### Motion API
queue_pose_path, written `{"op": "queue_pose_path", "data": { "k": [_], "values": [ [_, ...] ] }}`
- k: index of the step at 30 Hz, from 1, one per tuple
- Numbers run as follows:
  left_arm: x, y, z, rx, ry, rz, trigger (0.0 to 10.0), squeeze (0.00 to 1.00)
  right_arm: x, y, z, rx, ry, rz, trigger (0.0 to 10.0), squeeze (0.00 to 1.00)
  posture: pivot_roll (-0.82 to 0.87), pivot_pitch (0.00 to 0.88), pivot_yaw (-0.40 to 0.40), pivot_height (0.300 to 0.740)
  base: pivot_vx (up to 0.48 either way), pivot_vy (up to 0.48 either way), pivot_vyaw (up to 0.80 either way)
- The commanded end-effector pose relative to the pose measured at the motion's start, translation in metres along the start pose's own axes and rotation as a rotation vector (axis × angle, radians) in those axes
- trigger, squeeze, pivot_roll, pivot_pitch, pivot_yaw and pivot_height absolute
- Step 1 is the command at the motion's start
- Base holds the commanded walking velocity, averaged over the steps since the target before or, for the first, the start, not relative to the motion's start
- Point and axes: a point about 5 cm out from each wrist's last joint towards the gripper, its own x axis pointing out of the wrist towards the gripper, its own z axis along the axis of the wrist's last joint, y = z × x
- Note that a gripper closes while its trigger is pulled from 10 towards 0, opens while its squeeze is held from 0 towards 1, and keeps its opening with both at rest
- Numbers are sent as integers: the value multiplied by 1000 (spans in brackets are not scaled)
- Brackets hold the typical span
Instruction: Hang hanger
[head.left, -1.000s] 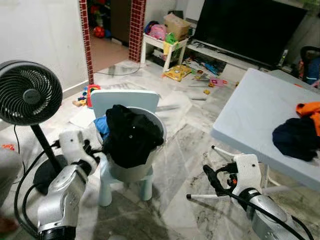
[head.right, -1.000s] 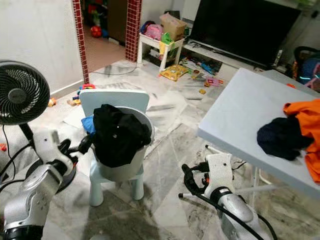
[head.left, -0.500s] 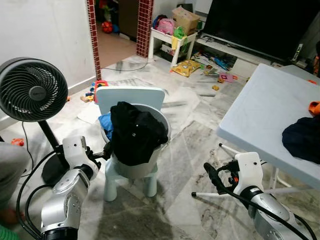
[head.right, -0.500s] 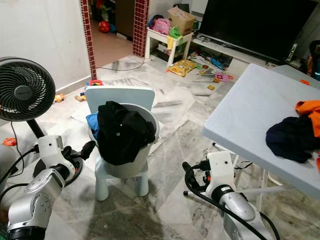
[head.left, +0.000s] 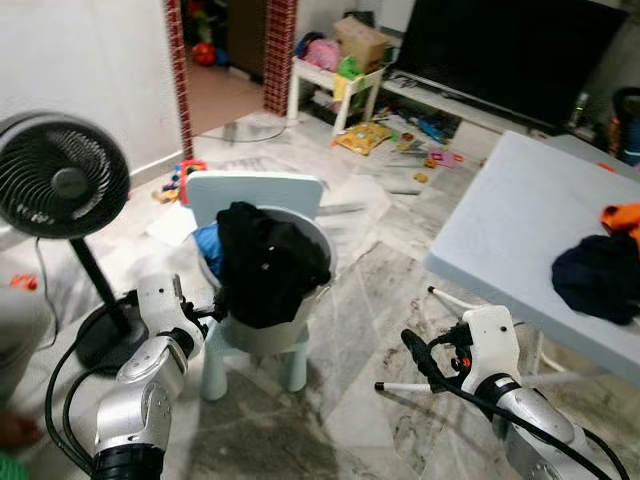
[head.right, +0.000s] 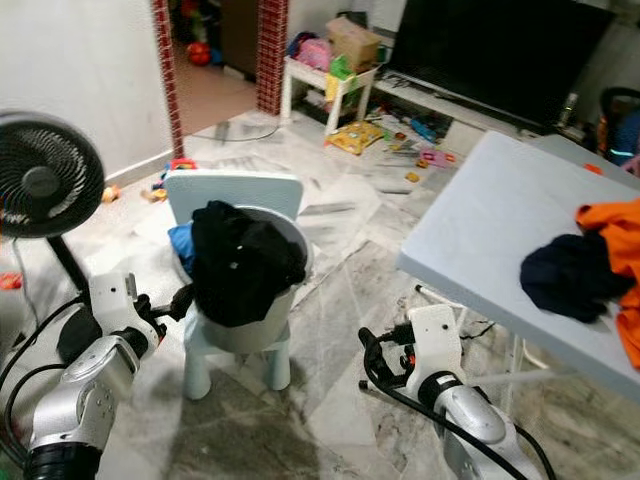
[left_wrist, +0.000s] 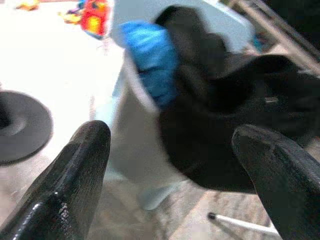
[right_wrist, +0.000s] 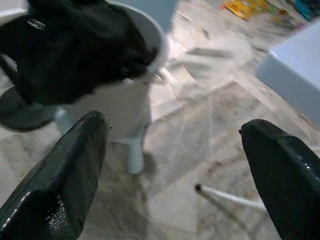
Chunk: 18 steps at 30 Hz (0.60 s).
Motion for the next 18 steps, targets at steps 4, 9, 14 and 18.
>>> {"op": "queue_pose_path", "data": {
  "k": [4,9,14,18],
  "values": [
    [12,-15,4,-18,-11,-24,10000,0,-8,-4,-3,-7,28,-14,10000,0,97,0,-173,740,0,0,0],
    [17,-25,4,-29,-7,-74,10000,0,-11,-5,2,-5,19,-23,10000,0,75,0,-171,740,0,0,0],
    [19,-25,8,-45,-19,-74,10000,0,-12,1,1,1,18,-11,10000,0,77,0,-166,740,0,0,0],
    [19,-27,8,-52,-24,-89,10000,0,-11,5,1,4,16,1,10000,0,76,0,-163,740,216,0,0]
  ]
}}
